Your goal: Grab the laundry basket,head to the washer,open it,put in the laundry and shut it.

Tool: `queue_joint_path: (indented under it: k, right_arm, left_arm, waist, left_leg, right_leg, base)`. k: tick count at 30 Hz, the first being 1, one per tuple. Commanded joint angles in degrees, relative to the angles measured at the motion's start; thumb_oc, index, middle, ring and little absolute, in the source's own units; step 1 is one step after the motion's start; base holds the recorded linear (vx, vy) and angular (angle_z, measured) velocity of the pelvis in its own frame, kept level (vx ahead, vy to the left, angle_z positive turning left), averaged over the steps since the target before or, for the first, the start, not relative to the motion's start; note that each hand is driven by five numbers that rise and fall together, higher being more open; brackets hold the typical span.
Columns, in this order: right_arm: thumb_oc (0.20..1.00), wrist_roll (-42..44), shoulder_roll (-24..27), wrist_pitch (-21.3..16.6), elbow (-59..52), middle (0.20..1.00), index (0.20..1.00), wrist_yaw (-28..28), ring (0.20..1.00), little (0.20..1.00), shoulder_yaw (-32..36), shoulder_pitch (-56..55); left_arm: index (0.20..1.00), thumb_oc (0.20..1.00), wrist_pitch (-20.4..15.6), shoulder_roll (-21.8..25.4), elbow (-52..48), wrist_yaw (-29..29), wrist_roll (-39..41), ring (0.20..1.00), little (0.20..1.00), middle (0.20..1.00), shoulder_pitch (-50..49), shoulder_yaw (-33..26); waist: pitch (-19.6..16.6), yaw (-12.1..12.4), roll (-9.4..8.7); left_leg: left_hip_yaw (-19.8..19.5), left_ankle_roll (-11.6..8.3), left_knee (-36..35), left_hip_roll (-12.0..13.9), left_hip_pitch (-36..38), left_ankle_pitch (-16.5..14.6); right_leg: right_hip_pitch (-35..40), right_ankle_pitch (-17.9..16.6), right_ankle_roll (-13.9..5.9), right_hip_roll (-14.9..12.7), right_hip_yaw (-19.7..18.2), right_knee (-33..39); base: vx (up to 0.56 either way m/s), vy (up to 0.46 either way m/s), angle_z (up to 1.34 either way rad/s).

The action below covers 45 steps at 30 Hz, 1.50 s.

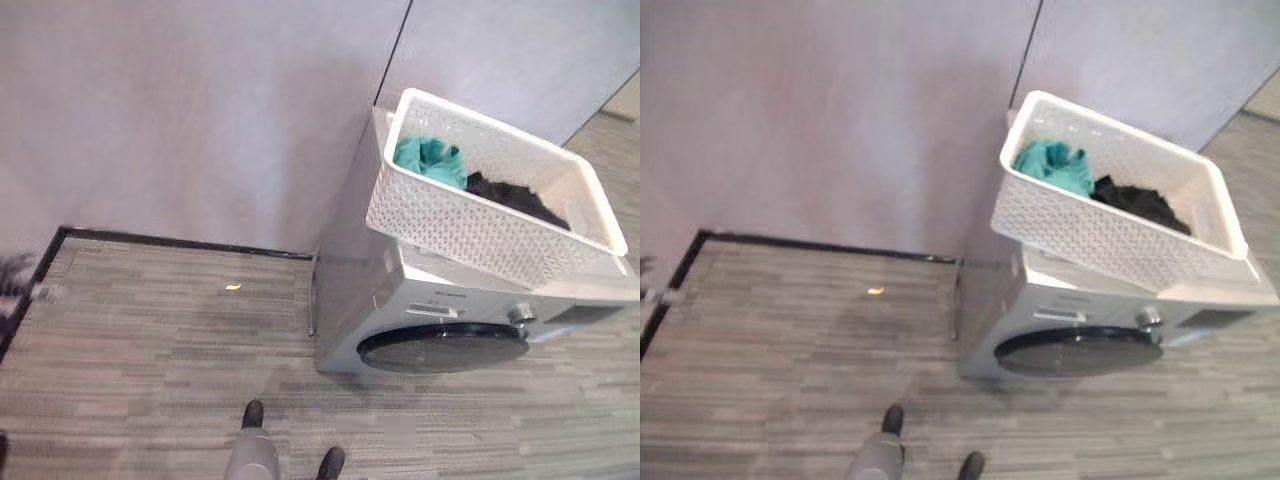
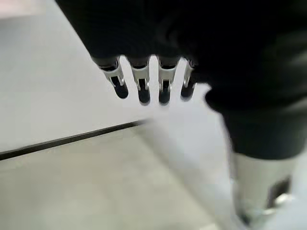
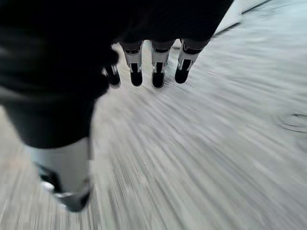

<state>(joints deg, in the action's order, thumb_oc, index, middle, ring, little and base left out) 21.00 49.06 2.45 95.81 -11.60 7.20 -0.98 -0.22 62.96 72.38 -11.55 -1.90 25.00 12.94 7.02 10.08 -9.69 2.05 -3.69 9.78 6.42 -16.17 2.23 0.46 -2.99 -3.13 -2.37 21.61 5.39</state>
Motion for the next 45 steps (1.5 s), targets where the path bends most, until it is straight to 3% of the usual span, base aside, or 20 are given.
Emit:
queue_joint_path:
  k: [1, 2, 3, 7, 8, 15, 17, 23, 24, 25, 30, 33, 39, 45]
  right_arm:
    - [1.000, -3.4, -14.9, -0.9, -2.3, 1.000, 1.000, 2.8, 1.000, 1.000, -11.9, 9.5]
    - [1.000, -4.3, -20.0, -1.1, -4.4, 1.000, 1.000, 3.1, 1.000, 1.000, -14.4, 9.3]
    - [1.000, -3.6, -25.8, -1.9, -7.3, 1.000, 1.000, 3.8, 1.000, 1.000, -16.9, 9.1]
    - [1.000, -6.6, -32.1, -2.9, -12.4, 1.000, 1.000, 4.3, 1.000, 1.000, -23.2, 8.6]
    - [1.000, -9.5, -34.4, -3.5, -14.8, 1.000, 1.000, 5.1, 1.000, 1.000, -26.6, 7.8]
    - [1.000, -10.1, -35.2, -4.3, -17.5, 1.000, 1.000, 5.9, 1.000, 1.000, -27.9, 5.6]
    - [1.000, -9.9, -35.4, -4.8, -17.9, 1.000, 1.000, 5.9, 1.000, 1.000, -28.1, 3.8]
    - [1.000, -9.9, -35.4, -4.8, -17.9, 1.000, 1.000, 5.9, 1.000, 1.000, -28.1, 3.9]
    - [1.000, -11.0, -34.2, -4.3, -15.5, 1.000, 1.000, 6.1, 1.000, 1.000, -26.6, 1.9]
    - [1.000, -11.2, -32.4, -3.6, -13.4, 1.000, 1.000, 7.7, 1.000, 1.000, -23.2, 2.1]
    - [1.000, -9.6, -29.0, -3.0, -9.8, 1.000, 1.000, 8.9, 1.000, 1.000, -17.3, -0.8]
    - [1.000, -5.2, -25.6, -1.9, -6.6, 1.000, 1.000, 8.8, 1.000, 1.000, -10.4, -3.3]
    - [1.000, -2.2, -26.6, -1.5, -5.2, 1.000, 1.000, 8.3, 1.000, 1.000, -9.1, -4.4]
    - [1.000, -0.4, -28.7, -1.6, -6.1, 1.000, 1.000, 8.6, 1.000, 1.000, -10.3, -3.6]
  left_arm:
    - [1.000, 1.000, -0.5, -14.8, 2.6, 6.1, -1.0, 1.000, 1.000, 1.000, 3.4, 0.7]
    - [1.000, 1.000, -0.4, -18.1, 3.5, 7.6, 0.1, 1.000, 1.000, 1.000, 2.4, -0.9]
    - [1.000, 1.000, -0.3, -24.6, 5.0, 9.3, -0.2, 1.000, 1.000, 1.000, -1.2, -2.4]
    - [1.000, 1.000, 0.0, -32.7, 7.2, 13.1, -1.0, 1.000, 1.000, 1.000, -5.0, -3.6]
    - [1.000, 1.000, -0.4, -35.4, 8.2, 15.9, -0.1, 1.000, 1.000, 1.000, -8.0, -5.9]
    - [1.000, 1.000, -1.7, -36.7, 6.7, 20.9, -1.9, 1.000, 1.000, 1.000, -11.1, -7.5]
    - [1.000, 1.000, -1.9, -36.8, 6.8, 22.2, -1.8, 1.000, 1.000, 1.000, -12.3, -7.7]
    - [1.000, 1.000, -1.9, -36.8, 6.8, 22.2, -1.8, 1.000, 1.000, 1.000, -12.3, -7.7]
    - [1.000, 1.000, -2.4, -38.5, 8.2, 22.8, 2.5, 1.000, 1.000, 1.000, -13.9, -9.8]
    - [1.000, 1.000, -2.5, -38.5, 9.6, 21.0, 4.1, 1.000, 1.000, 1.000, -16.4, -12.3]
    - [1.000, 1.000, -2.2, -38.6, 10.6, 18.2, 6.8, 1.000, 1.000, 1.000, -16.9, -13.2]
    - [1.000, 1.000, -1.8, -37.8, 11.4, 15.7, 5.5, 1.000, 1.000, 1.000, -17.9, -12.8]
    - [1.000, 1.000, -2.4, -38.2, 10.0, 14.7, 6.3, 1.000, 1.000, 1.000, -16.9, -11.3]
    - [1.000, 1.000, -3.0, -40.3, 7.7, 13.9, 9.1, 1.000, 1.000, 1.000, -14.3, -8.5]
  waist:
    - [1.3, 1.5, 4.66]
    - [1.4, 1.7, 4.70]
    - [1.1, 1.9, 4.43]
    - [0.7, 2.7, 3.93]
    - [0.2, 3.5, 3.11]
    - [-0.1, 4.5, 1.69]
    - [0.4, 4.5, 0.98]
    - [0.2, 4.3, 0.88]
    - [1.0, 2.4, 1.38]
    - [0.1, 3.0, 1.30]
    - [-0.1, 1.3, 1.59]
    - [-0.2, -0.5, 1.94]
    - [-0.3, -1.5, 2.63]
    - [-0.1, -2.1, 3.53]
  left_leg:
    - [0.5, -0.87, -6.3, 2.1, 10.1, -0.2]
    - [0.4, -0.71, -6.2, 2.0, 10.1, -0.4]
    - [-0.1, -0.28, -6.2, 1.5, 10.0, -0.7]
    - [-0.5, 0.09, -6.4, 1.0, 10.6, -1.2]
    - [-1.0, 0.41, -7.1, 0.4, 11.1, -1.3]
    - [-3.2, 1.28, -7.8, -0.8, 11.3, -1.2]
    - [-6.5, 1.99, -6.8, -2.0, 10.3, -1.2]
    - [-6.7, 2.03, -6.7, -2.1, 9.9, -1.0]
    - [-10.6, 3.76, -6.2, -4.0, 9.2, -1.1]
    - [-8.5, 3.10, -7.6, -2.6, 9.7, -0.6]
    - [-8.9, 1.52, -8.3, -1.9, 8.8, 1.0]
    - [-8.6, 0.71, -9.5, -0.9, 8.7, 1.6]
    - [-5.4, 0.51, -10.2, 0.0, 10.3, 1.1]
    - [-4.9, 0.53, -10.7, -0.1, 10.7, 1.2]
  right_leg:
    - [2.4, 2.0, -3.52, -1.4, 1.5, -0.4]
    - [2.6, 2.1, -3.35, -1.4, 1.4, -0.4]
    - [2.7, 2.3, -3.10, -1.7, 1.2, -0.4]
    - [3.3, 2.6, -2.68, -1.7, 0.6, -0.4]
    - [3.6, 2.6, -2.56, -2.0, 0.5, -0.4]
    - [3.9, 2.7, -2.25, -2.2, -0.1, -1.1]
    - [2.9, 4.0, -1.66, -1.4, -4.3, -3.9]
    - [2.5, 3.9, -1.68, -1.5, -4.1, -3.9]
    - [0.4, 5.8, -1.72, 1.1, -18.0, -7.5]
    - [1.7, 3.8, -2.33, 0.6, -14.3, -3.6]
    - [2.6, 3.6, -2.09, 1.0, -11.7, -0.4]
    - [2.3, 3.8, -2.08, 0.8, -10.2, -0.4]
    - [2.1, 3.3, -2.43, 0.5, -11.1, -0.4]
    - [2.0, 3.3, -2.61, 0.1, -11.0, -0.4]
  base:
    - [-0.01, 0.042, 0.12]
    - [0.01, 0.053, 0.06]
    - [0.01, 0.047, 0.03]
    - [0.03, 0.046, 0.02]
    - [0.04, 0.050, 0.05]
    - [0.01, 0.005, 0.00]
    - [0.01, 0.007, 0.12]
    - [0.00, 0.009, 0.16]
    - [-0.05, -0.006, 0.01]
    - [-0.06, -0.028, 0.11]
    - [-0.03, -0.056, 0.35]
    - [-0.03, -0.040, 0.29]
    - [0.00, 0.003, -0.14]
    - [-0.01, 0.021, -0.16]
